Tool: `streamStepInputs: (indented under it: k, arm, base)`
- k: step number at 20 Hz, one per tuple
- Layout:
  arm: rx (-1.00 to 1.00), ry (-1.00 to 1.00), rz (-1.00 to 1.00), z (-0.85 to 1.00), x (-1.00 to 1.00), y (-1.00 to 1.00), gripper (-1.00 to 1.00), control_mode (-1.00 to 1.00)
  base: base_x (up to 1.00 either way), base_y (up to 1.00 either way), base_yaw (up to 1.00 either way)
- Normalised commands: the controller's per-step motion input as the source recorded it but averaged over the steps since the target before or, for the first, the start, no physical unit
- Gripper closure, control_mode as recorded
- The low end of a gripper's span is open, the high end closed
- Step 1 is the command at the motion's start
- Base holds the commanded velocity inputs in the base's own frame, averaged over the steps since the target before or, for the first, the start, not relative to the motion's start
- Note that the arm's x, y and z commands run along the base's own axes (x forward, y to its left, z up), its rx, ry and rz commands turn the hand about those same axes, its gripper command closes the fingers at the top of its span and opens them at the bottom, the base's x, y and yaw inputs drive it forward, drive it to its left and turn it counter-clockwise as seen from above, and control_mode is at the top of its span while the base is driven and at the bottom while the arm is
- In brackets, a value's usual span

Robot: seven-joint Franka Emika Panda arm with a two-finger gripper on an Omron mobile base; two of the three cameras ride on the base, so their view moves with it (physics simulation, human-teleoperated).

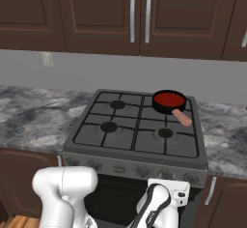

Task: Wait until the marinara sauce is simmered to a deep red color and then turn off the stove.

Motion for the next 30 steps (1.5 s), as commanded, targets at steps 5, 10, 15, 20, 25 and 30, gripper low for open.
streamStepInputs:
  k: [5, 10, 15, 20, 25, 30]
  arm:
    - [0.15, 0.0, 0.0, 0.0, 0.0, 0.0, 1.0, -1.0]
    - [0.15, 0.0, 0.0, 0.0, 0.0, 0.0, 1.0, -1.0]
    - [0.15, 0.0, -0.01, 0.0, 0.0, 0.0, 1.0, -1.0]
    - [0.15, 0.01, -0.02, 0.0, 0.0, 0.0, 1.0, -1.0]
    - [0.14, 0.03, -0.02, 0.0, 0.0, 0.0, 1.0, -1.0]
    - [0.14, 0.05, -0.03, 0.0, 0.0, 0.0, 1.0, -1.0]
  base:
    - [0.0, 0.0, 0.0]
    - [0.0, 0.0, 0.0]
    - [0.0, 0.0, 0.0]
    - [0.0, 0.0, 0.0]
    - [0.0, 0.0, 0.0]
    - [0.0, 0.0, 0.0]
